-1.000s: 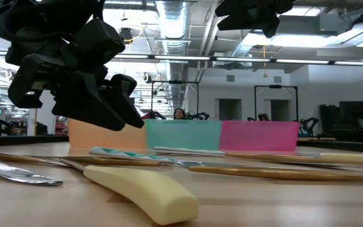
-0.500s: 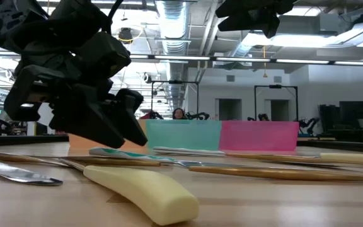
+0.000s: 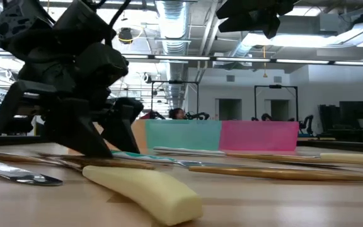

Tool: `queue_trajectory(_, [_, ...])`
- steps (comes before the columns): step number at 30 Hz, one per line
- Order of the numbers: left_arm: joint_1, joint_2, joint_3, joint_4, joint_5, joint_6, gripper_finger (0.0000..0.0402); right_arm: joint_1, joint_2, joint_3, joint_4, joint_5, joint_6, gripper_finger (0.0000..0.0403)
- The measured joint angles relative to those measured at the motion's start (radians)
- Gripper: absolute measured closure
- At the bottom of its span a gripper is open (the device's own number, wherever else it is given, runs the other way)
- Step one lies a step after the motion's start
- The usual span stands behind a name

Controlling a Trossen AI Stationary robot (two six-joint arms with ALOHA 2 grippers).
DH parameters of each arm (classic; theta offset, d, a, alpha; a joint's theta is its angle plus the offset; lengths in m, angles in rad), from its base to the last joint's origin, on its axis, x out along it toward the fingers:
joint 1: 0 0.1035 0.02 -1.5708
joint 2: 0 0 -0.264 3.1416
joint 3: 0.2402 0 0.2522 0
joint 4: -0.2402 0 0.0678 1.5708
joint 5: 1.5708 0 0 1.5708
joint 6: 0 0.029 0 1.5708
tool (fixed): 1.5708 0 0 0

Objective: Sort silverware by color (type)
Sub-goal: Put the blue patterned table knife into the red bin

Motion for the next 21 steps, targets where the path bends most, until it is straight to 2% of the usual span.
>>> queue_trajectory(6, [0.002, 0.018, 0.032, -0.022, 0.023, 0.017, 0.0194, 0.000, 0.000, 0.000, -0.008, 0.000, 0.007, 0.0217])
queue_trajectory(9, [0.003, 0.018, 0.037, -0.042, 0.023, 0.007, 0.0209, 0.000, 0.000, 0.000, -0.009, 0.000, 0.009, 0.0217])
queue_trajectory(21, [0.021, 0.018, 0.038, -0.061, 0.034, -0.027, 0.0372, 0.000, 0.000, 0.000, -0.008, 0.000, 0.011, 0.0217])
